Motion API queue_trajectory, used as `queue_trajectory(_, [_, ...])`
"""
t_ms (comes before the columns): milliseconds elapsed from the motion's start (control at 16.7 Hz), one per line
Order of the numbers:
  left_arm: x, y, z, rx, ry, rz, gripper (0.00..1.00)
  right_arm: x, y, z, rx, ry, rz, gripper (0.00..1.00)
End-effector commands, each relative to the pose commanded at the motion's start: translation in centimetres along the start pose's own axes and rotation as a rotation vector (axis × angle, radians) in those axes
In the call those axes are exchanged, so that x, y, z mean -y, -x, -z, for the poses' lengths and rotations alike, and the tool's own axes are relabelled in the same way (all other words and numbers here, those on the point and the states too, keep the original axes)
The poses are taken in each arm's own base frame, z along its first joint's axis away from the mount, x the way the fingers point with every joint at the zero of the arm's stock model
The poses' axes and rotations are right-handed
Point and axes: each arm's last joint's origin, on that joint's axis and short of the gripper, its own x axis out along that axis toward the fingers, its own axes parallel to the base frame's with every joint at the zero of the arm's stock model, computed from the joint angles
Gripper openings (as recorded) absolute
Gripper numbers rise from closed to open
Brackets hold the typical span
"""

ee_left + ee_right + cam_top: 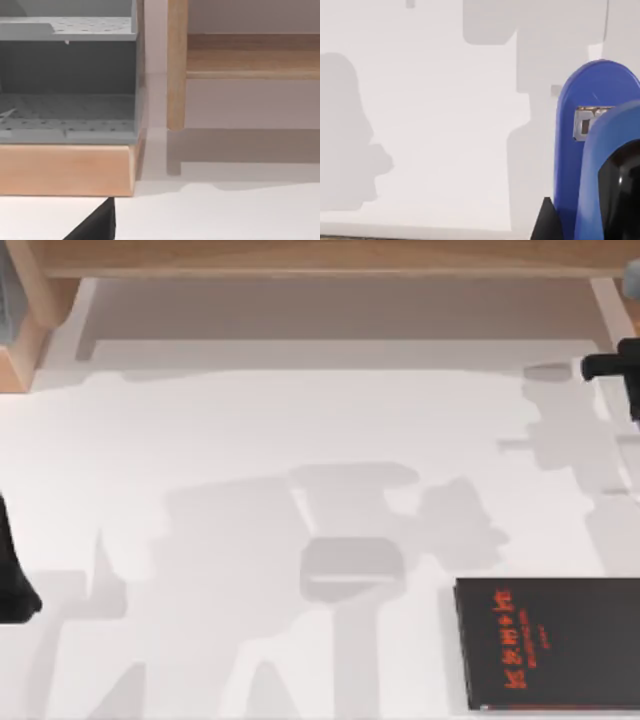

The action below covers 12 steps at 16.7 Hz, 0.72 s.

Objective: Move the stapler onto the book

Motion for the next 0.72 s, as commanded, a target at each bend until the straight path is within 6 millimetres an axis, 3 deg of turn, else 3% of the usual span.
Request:
queue_trajectory(360, [0.0, 0.0, 0.0, 0.0, 0.0, 0.0, 1.0, -5.6, -2.6, 8.2, -0.102, -0.048, 0.003, 0.0])
queue_trajectory(540, [0.0, 0.0, 0.0, 0.0, 0.0, 0.0, 1.0, -6.8, -3.6, 11.4, -0.138, -0.058, 0.016, 0.0])
queue_trajectory(720, [0.0, 0.0, 0.0, 0.0, 0.0, 0.0, 1.0, -7.3, -4.1, 13.1, -0.154, -0.061, 0.024, 0.0])
